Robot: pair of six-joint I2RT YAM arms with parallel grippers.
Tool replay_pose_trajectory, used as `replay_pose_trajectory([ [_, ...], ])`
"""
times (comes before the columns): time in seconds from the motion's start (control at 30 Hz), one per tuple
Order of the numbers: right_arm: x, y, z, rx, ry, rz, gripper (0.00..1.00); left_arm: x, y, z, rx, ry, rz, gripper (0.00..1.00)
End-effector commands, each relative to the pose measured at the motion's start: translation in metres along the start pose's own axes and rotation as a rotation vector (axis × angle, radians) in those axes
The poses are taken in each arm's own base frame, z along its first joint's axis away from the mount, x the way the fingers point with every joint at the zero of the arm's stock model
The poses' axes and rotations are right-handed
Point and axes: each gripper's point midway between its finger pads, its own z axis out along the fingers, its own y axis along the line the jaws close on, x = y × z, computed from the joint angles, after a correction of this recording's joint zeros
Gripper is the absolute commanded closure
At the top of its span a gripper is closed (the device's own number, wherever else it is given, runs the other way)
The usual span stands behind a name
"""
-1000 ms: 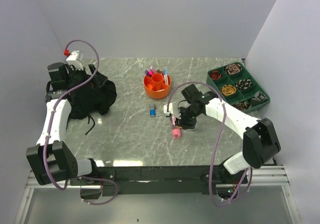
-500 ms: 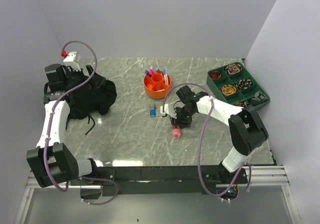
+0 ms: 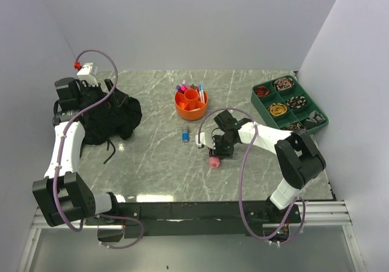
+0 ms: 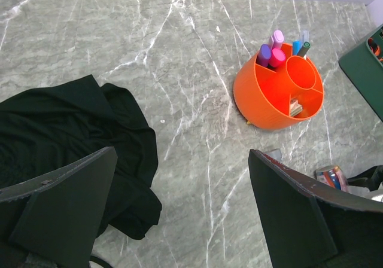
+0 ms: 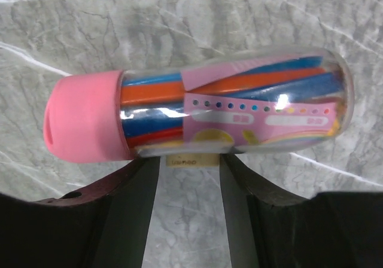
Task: Sort the stationery into containers
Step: Pick up the stationery from the center of the board.
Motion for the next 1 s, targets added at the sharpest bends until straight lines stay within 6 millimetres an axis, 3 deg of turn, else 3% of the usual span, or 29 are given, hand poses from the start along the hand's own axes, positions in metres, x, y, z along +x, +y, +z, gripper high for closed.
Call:
replay_pose_trajectory([
  [0.0, -0.002, -0.005, 0.006, 0.049, 0.008, -0.029, 0.48, -0.008, 0.001, -0.001, -0.003, -0.022, 0.016, 0.01],
  [0.07, -0.002, -0.006, 0.008, 0.055, 0.01, -0.017, 0.55, -0.008, 0.0, -0.001, 0.0, -0.022, 0.014, 0.01],
  [0.1, -0.001, -0.006, 0.007, 0.054, 0.015, -0.011, 0.65, -0.009, 0.0, -0.002, 0.0, -0.025, 0.016, 0.01],
  [0.2, -0.003, -0.007, -0.008, 0.072, 0.022, -0.01, 0.75, -0.01, -0.002, -0.002, 0.008, -0.029, 0.014, 0.0],
  [0.33, -0.003, -0.01, -0.044, 0.146, 0.049, -0.064, 0.79, -0.014, -0.007, 0.0, 0.043, -0.049, -0.003, 0.0],
  [0.47, -0.017, -0.021, -0.085, 0.231, 0.03, -0.087, 0.8, -0.01, -0.014, 0.008, 0.072, -0.047, -0.021, 0.01],
  [0.6, -0.063, -0.06, -0.121, 0.361, -0.1, -0.068, 0.8, 0.007, -0.025, 0.017, 0.09, -0.01, -0.026, 0.01],
  [0.67, -0.079, -0.079, -0.12, 0.385, -0.142, -0.011, 0.8, 0.016, -0.03, 0.021, 0.093, 0.013, -0.027, 0.0],
  [0.7, -0.094, -0.095, -0.132, 0.423, -0.179, 0.0, 0.8, 0.02, -0.029, 0.022, 0.081, 0.021, -0.029, 0.01],
  [0.77, -0.106, -0.116, -0.125, 0.444, -0.204, 0.061, 0.8, 0.03, -0.028, 0.024, 0.066, 0.045, -0.034, 0.01],
  [0.83, -0.122, -0.135, -0.133, 0.485, -0.238, 0.086, 0.8, 0.036, -0.025, 0.026, 0.042, 0.06, -0.034, 0.01],
  [0.87, -0.125, -0.145, -0.125, 0.49, -0.241, 0.098, 0.81, 0.042, -0.022, 0.027, 0.033, 0.075, -0.039, 0.01],
  [0.9, -0.132, -0.156, -0.132, 0.515, -0.258, 0.113, 0.81, 0.045, -0.02, 0.027, 0.021, 0.083, -0.041, 0.01],
  [0.97, -0.135, -0.166, -0.119, 0.503, -0.249, 0.131, 0.81, 0.055, -0.015, 0.028, -0.014, 0.111, -0.057, 0.0],
])
